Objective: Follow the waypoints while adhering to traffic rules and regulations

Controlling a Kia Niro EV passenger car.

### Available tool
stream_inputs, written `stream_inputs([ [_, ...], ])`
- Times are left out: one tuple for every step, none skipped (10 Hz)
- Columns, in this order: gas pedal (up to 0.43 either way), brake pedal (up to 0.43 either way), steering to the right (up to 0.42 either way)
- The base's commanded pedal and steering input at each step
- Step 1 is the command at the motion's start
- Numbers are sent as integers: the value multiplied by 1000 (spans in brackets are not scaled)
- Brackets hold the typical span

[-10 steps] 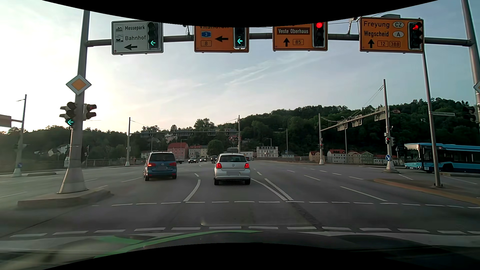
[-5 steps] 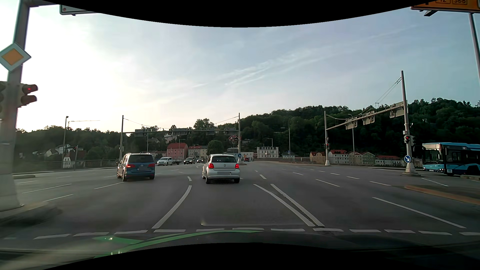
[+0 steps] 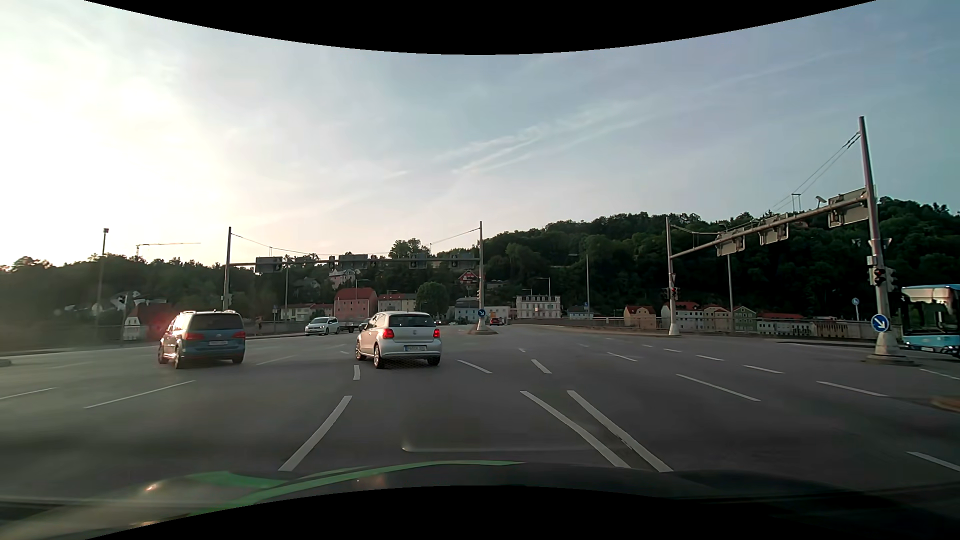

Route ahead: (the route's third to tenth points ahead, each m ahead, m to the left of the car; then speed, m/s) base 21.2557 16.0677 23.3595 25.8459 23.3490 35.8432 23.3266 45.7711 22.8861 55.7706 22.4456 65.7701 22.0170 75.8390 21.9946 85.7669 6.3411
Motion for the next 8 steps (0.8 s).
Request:
stream_inputs([
  [240,0,-33],
  [197,0,-36],
  [197,0,-40],
  [197,0,-47],
  [197,0,-54],
  [150,0,-62],
  [118,0,-70],
  [130,0,-76],
])
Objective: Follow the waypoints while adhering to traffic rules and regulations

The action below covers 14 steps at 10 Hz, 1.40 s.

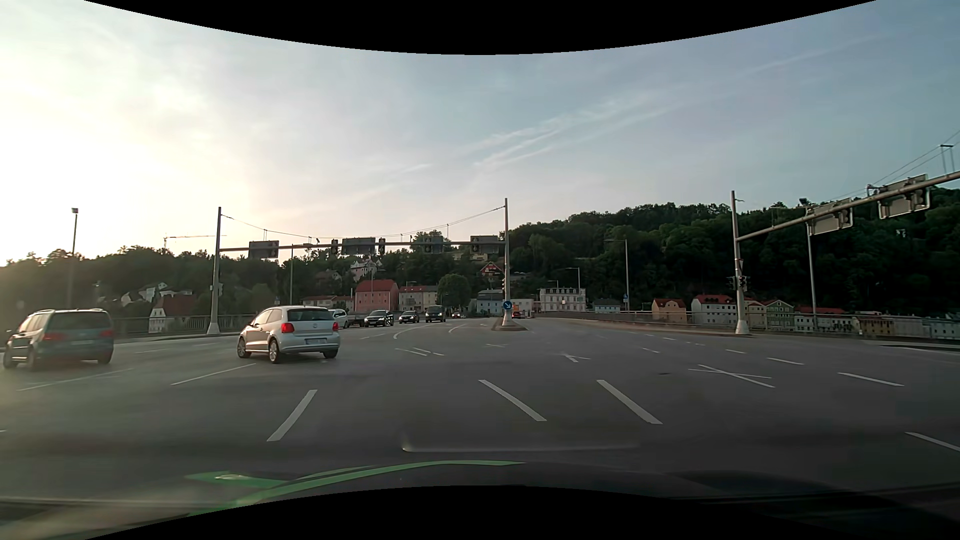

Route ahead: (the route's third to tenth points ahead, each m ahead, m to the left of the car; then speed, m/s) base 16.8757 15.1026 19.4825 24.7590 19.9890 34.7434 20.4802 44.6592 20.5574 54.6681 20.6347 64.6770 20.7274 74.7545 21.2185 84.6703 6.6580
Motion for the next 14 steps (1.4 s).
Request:
stream_inputs([
  [130,0,-83],
  [130,0,-94],
  [130,0,-102],
  [130,0,-108],
  [130,0,-109],
  [130,0,-110],
  [130,0,-113],
  [130,0,-120],
  [130,0,-126],
  [118,0,-131],
  [110,0,-137],
  [110,0,-146],
  [110,0,-152],
  [110,0,-159],
])
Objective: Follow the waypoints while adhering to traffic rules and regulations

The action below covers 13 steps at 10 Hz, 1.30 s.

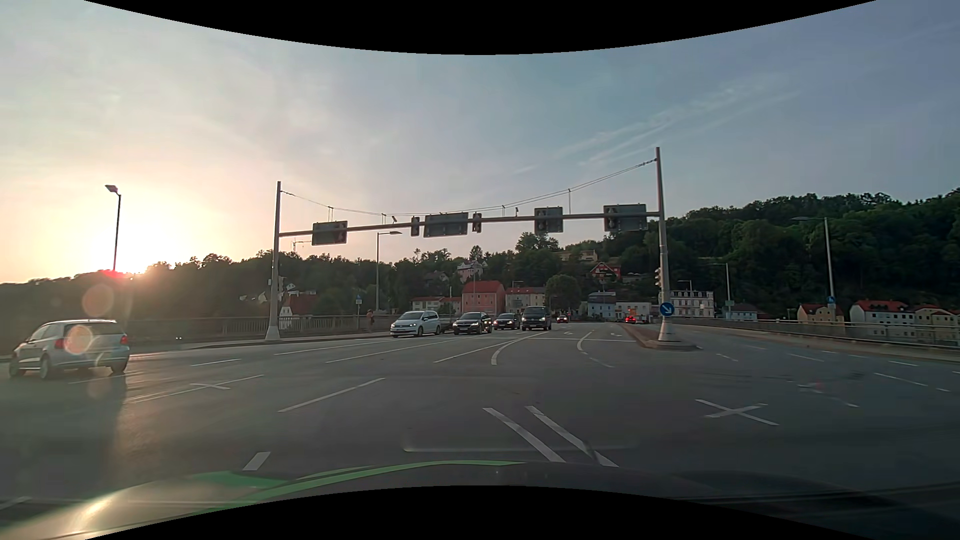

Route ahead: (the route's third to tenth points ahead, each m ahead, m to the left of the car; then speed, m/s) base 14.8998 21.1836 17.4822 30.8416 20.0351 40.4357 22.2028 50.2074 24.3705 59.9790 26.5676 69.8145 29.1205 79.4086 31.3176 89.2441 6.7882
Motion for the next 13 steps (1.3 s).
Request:
stream_inputs([
  [110,0,-173],
  [110,0,-187],
  [110,0,-200],
  [110,0,-215],
  [110,0,-239],
  [110,0,-258],
  [110,0,-280],
  [110,0,-292],
  [118,0,-302],
  [118,0,-307],
  [118,0,-309],
  [118,0,-309],
  [118,0,-310],
])
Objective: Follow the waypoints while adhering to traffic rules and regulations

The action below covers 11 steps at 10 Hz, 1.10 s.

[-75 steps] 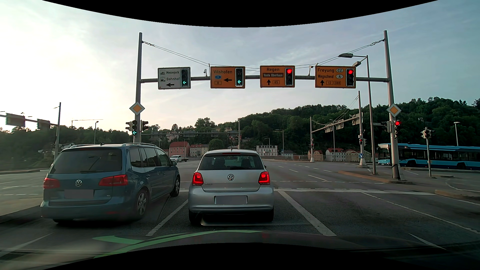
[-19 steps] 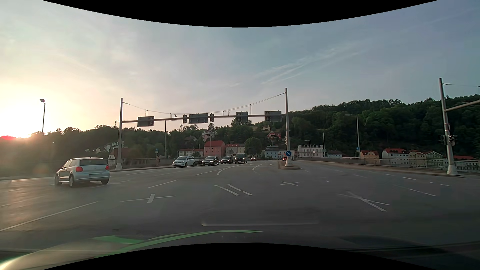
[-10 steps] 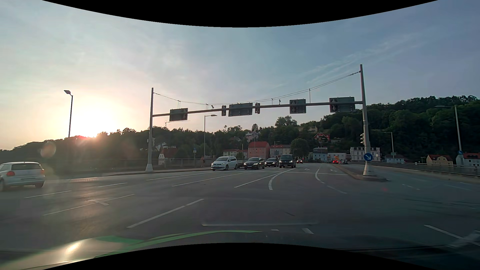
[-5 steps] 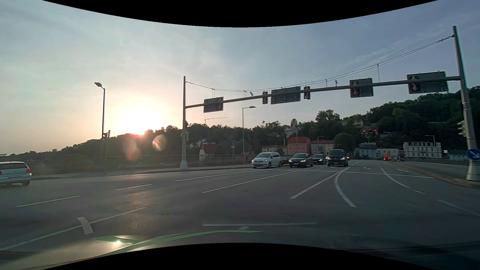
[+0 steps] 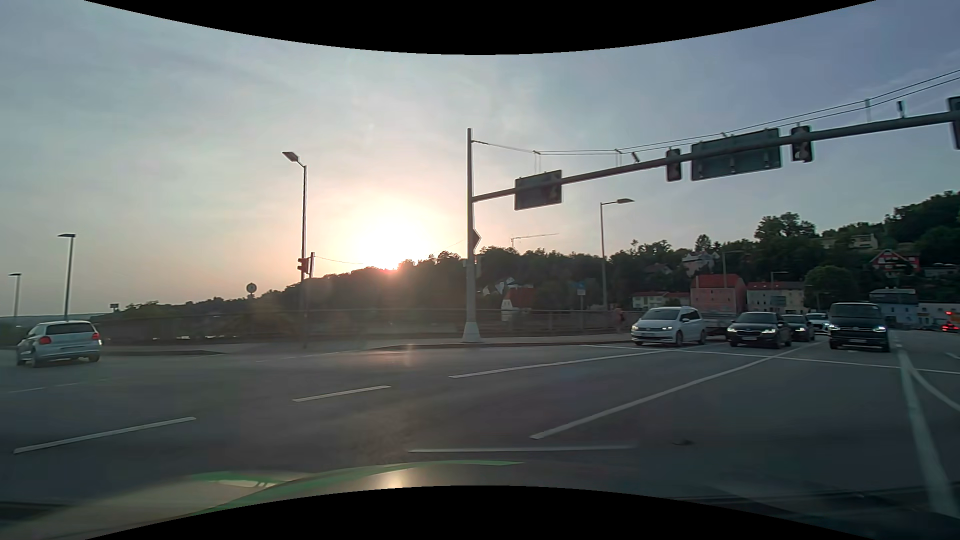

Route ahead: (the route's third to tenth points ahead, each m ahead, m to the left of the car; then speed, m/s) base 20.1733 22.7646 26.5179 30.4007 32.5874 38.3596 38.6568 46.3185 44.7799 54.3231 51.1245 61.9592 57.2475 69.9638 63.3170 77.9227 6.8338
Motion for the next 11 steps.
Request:
stream_inputs([
  [118,0,-312],
  [118,0,-313],
  [157,0,-314],
  [157,0,-316],
  [157,0,-318],
  [157,0,-323],
  [157,0,-325],
  [157,0,-325],
  [157,0,-324],
  [157,0,-318],
  [157,0,-310],
])
